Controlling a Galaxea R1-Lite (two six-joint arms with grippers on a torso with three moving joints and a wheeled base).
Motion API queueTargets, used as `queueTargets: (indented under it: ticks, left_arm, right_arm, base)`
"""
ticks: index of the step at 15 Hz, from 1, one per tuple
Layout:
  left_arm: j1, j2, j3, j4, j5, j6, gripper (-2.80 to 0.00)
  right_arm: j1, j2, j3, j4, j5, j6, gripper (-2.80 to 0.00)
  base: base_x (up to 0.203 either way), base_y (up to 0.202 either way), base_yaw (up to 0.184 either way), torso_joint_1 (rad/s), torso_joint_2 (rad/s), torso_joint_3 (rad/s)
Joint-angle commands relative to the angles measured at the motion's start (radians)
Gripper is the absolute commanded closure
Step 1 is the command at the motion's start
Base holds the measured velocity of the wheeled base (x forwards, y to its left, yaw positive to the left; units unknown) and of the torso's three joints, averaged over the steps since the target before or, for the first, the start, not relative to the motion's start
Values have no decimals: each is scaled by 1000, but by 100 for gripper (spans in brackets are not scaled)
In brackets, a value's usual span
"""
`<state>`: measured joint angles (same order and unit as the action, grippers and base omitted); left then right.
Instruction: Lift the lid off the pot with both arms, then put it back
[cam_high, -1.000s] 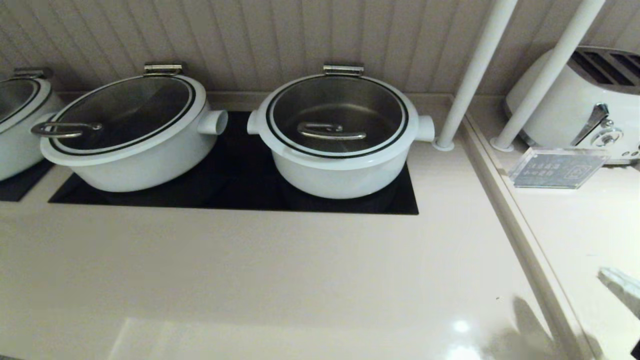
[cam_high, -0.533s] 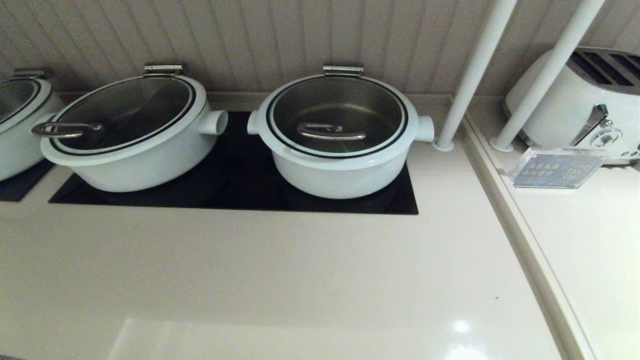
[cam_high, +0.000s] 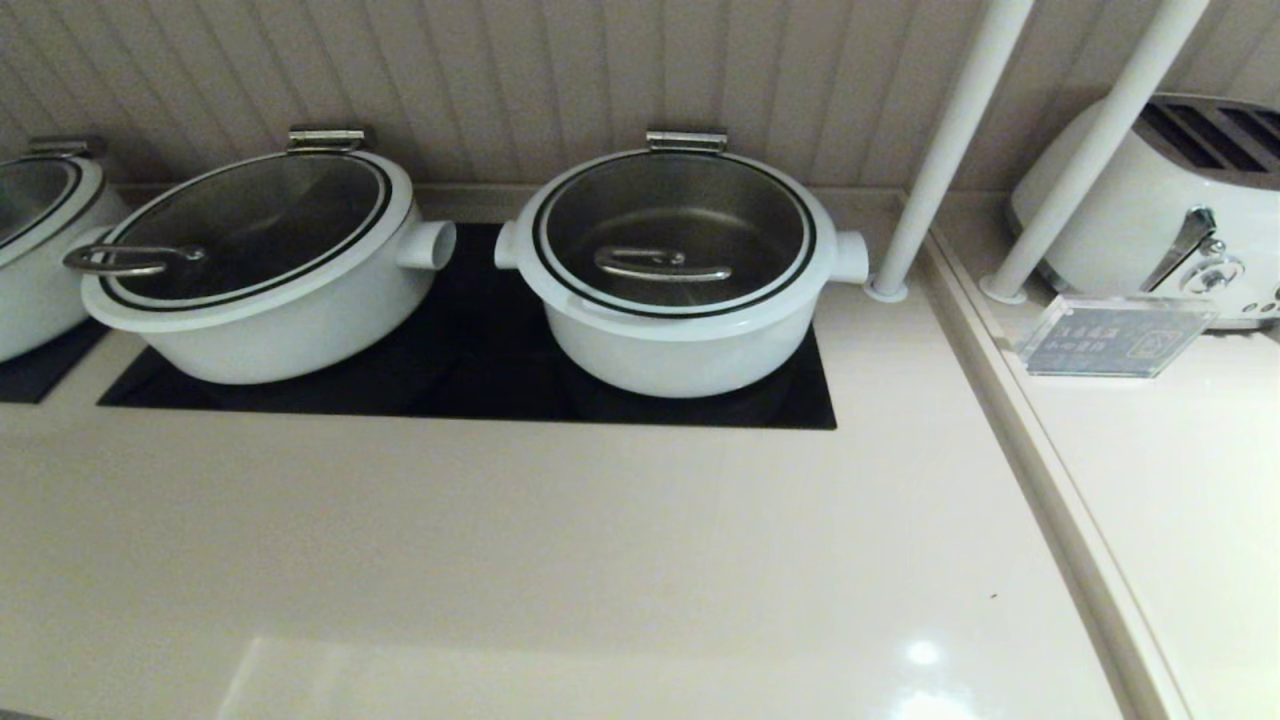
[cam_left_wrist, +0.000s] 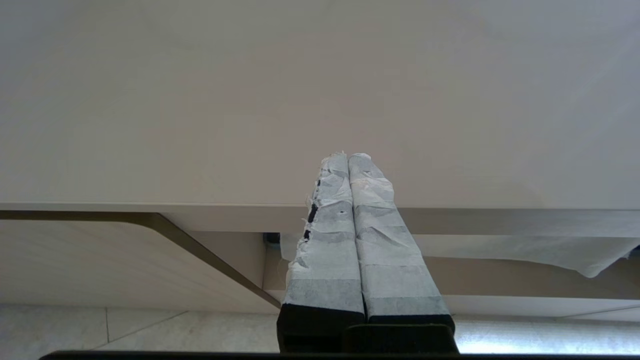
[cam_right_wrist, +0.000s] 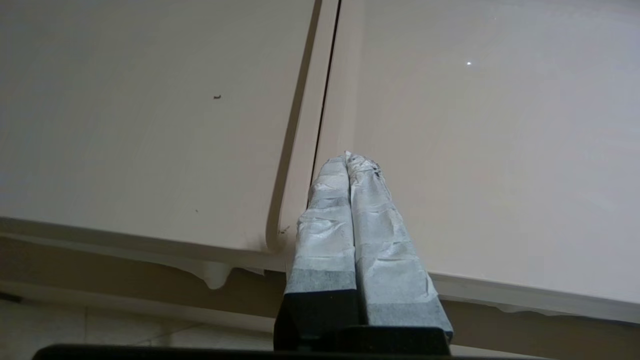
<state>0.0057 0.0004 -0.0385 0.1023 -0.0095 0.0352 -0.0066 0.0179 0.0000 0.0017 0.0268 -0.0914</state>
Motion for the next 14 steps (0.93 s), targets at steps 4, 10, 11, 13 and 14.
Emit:
queueTargets:
  ticks: [4, 10, 11, 13, 14]
  left_arm:
    - [0, 0, -1, 0, 0, 1, 0]
    - [0, 0, 0, 0, 0, 0, 0]
    - [0, 0, 0, 0, 0, 0, 0]
    - [0, 0, -1, 0, 0, 0, 0]
    - [0, 0, 0, 0, 0, 0, 0]
  right_arm:
    - [0, -18, 0, 0, -5, 39, 0]
    - [0, -18, 0, 0, -5, 38, 0]
    - [0, -18, 0, 0, -5, 38, 0]
    - [0, -18, 0, 0, -5, 38, 0]
    - [0, -18, 0, 0, -5, 38, 0]
  base:
    - [0, 0, 0, 0, 0, 0]
    - [0, 0, 0, 0, 0, 0]
    - [0, 0, 0, 0, 0, 0]
    - [0, 0, 0, 0, 0, 0]
    - [0, 0, 0, 0, 0, 0]
